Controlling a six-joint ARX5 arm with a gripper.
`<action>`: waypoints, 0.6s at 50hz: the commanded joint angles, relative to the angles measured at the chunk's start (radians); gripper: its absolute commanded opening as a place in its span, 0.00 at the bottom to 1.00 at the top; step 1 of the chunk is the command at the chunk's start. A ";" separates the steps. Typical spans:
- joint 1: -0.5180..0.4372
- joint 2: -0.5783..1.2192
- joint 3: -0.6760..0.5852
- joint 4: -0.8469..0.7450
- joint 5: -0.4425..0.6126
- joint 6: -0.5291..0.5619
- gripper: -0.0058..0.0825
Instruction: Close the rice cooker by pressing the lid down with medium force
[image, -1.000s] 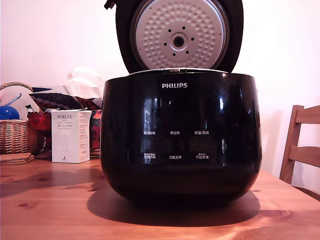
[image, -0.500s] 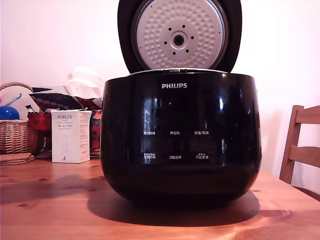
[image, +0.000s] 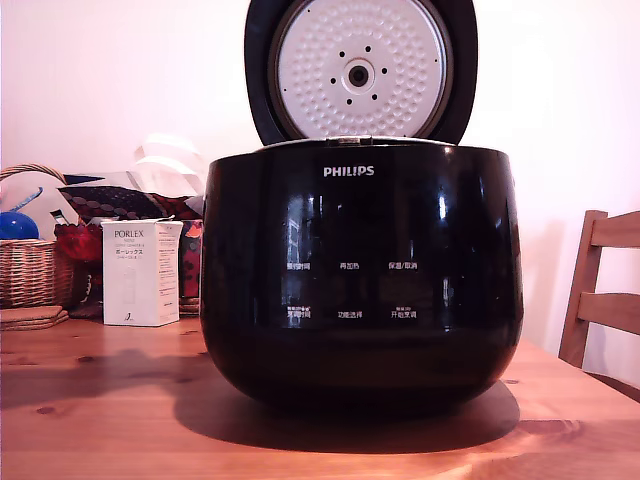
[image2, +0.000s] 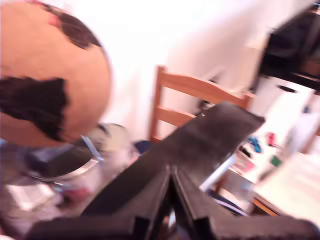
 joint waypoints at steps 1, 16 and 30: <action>0.005 0.025 -0.026 0.043 -0.025 0.014 0.04; 0.028 0.025 -0.026 0.133 -0.043 0.061 0.04; 0.127 0.038 -0.026 0.127 0.040 0.080 0.04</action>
